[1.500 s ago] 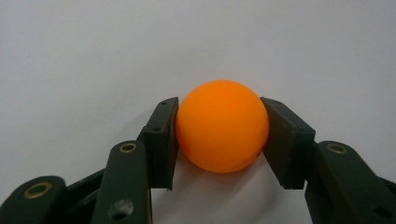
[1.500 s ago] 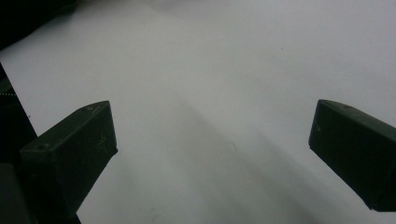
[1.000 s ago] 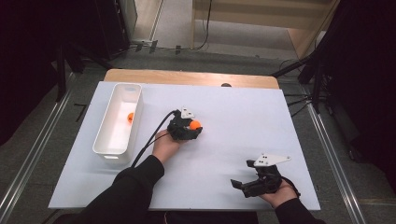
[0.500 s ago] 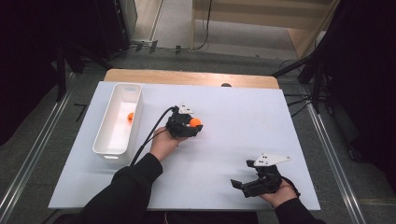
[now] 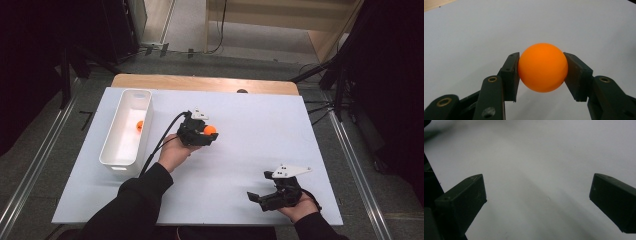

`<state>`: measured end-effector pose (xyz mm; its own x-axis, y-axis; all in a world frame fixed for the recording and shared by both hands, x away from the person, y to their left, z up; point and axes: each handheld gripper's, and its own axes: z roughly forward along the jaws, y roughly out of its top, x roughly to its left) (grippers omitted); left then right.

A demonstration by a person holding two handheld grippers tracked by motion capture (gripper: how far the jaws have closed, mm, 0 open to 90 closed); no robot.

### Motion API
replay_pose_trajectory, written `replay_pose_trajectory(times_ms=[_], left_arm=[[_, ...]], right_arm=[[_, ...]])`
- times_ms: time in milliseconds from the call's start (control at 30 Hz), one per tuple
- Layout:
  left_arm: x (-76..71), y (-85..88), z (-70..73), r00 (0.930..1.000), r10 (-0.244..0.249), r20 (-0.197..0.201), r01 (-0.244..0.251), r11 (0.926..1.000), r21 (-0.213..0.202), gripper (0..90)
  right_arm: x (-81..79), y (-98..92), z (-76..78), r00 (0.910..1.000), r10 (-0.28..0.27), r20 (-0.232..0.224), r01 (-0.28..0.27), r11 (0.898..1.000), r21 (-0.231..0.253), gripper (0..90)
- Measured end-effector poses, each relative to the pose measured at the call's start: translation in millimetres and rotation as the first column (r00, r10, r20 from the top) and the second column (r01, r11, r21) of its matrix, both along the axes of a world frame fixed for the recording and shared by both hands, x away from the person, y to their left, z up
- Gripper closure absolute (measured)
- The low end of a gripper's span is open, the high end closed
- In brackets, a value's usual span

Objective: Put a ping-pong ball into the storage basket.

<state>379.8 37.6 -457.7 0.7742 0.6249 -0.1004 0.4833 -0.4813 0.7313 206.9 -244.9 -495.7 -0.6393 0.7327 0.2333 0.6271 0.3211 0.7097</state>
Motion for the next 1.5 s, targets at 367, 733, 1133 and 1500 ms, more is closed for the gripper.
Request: replay_pose_trajectory(times_ms=[367, 733, 1133, 1500], left_arm=[[-1.5, 2.3, 8.7, 0.9994, -0.028, -0.018, 0.028, 0.9995, 0.010, 50.3], [-3.6, 4.7, 17.7, 0.9973, -0.060, -0.042, 0.061, 0.9980, 0.014, 50.3], [-6.1, 8.6, 29.5, 0.9913, -0.113, -0.068, 0.115, 0.9928, 0.031, 50.2], [-8.0, 12.9, 40.0, 0.9836, -0.156, -0.091, 0.158, 0.9874, 0.011, 50.2]], right_arm=[[0.3, -0.1, 0.0, 1.0000, 0.001, 0.004, -0.001, 1.000, -0.001, 0.0], [-0.6, 0.3, 0.3, 1.0000, 0.002, 0.002, -0.002, 1.000, -0.001, 0.0], [-0.2, -0.6, 0.5, 0.9999, 0.001, 0.011, -0.001, 1.000, -0.003, 0.0], [-0.6, 0.4, 0.3, 1.0000, 0.003, 0.002, -0.003, 1.000, -0.002, 0.0]])
